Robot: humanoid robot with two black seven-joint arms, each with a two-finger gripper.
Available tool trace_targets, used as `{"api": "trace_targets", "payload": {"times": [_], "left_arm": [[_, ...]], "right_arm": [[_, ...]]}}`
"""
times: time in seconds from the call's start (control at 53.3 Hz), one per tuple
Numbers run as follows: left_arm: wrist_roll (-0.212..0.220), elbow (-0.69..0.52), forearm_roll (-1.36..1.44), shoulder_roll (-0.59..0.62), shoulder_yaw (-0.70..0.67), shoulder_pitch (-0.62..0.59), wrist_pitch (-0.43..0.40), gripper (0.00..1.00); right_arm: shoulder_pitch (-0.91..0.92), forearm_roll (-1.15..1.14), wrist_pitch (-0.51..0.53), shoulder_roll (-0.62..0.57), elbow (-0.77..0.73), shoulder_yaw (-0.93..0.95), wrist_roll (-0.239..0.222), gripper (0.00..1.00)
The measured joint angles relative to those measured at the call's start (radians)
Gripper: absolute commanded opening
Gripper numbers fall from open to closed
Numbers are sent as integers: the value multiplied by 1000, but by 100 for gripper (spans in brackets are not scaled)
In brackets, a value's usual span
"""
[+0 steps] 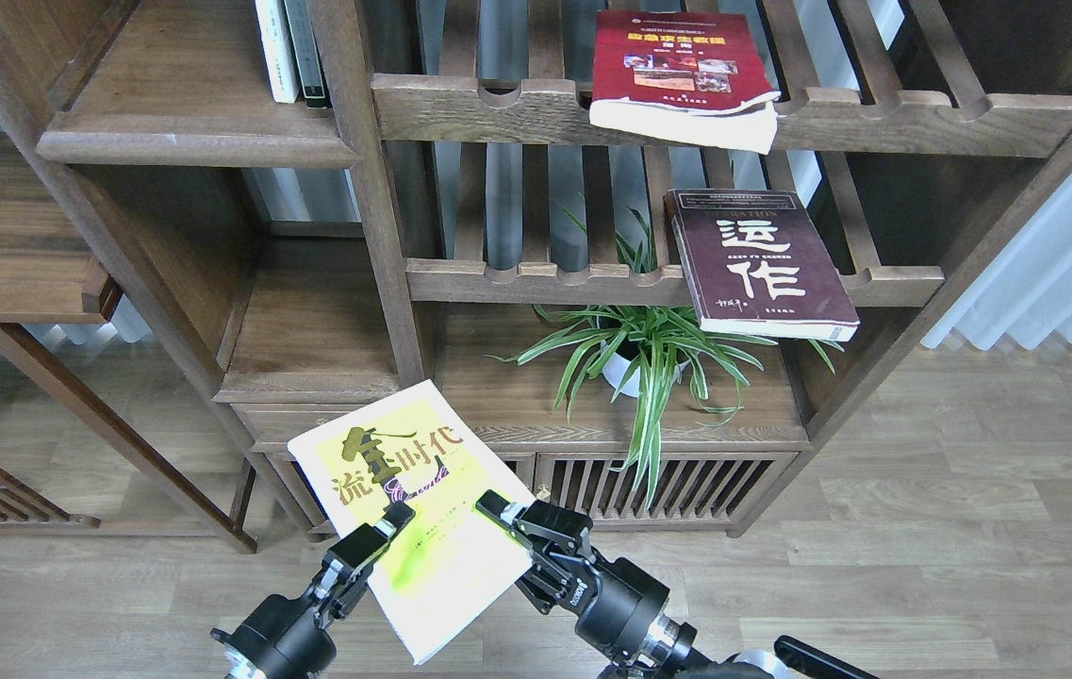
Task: Organize books on shelf
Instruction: 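Grasp the yellow-green book with the left gripper from the right gripper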
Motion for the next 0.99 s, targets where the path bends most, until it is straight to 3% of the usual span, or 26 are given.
{"api": "trace_targets", "payload": {"times": [0.188,0.525,0.75,0.844,0.994], "left_arm": [[2,12,3,20,-20,8,0,2],[9,29,86,50,-47,2,0,0],[14,43,286,57,-94,-5,0,0],[54,44,330,66,-125,-6,0,0],[189,42,345,76,-163,0,0,0]], "right_arm": [[5,-1,0,-5,-12,11,5,94],[27,-3,0,42,-181,102,30,95],[32,-9,0,55,-202,113,35,95],[32,-9,0,61,-211,113,36,94],[42,-10,0,66,-216,113,36,94]]}}
